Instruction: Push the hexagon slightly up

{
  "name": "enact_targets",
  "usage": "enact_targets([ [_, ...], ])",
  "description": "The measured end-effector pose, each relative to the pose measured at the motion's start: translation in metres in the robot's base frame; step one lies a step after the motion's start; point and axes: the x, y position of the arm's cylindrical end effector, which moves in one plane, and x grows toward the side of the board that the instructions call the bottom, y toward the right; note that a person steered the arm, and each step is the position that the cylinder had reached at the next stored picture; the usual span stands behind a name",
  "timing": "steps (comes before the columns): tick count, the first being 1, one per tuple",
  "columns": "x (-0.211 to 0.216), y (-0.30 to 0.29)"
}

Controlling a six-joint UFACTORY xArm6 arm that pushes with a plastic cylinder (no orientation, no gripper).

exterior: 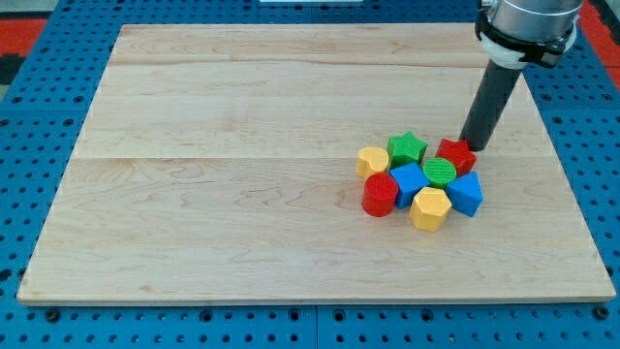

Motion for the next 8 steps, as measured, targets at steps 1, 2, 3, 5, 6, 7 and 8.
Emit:
enact_targets([
  [1,-0.003,-0.001],
  [2,-0.007,-0.001],
  [3,-0.030,-0.015],
  [5,-0.054,-0.076],
  [6,-0.048,-0.096],
  [7,-0.039,-0.129],
  [8,-0.066,-0.148],
])
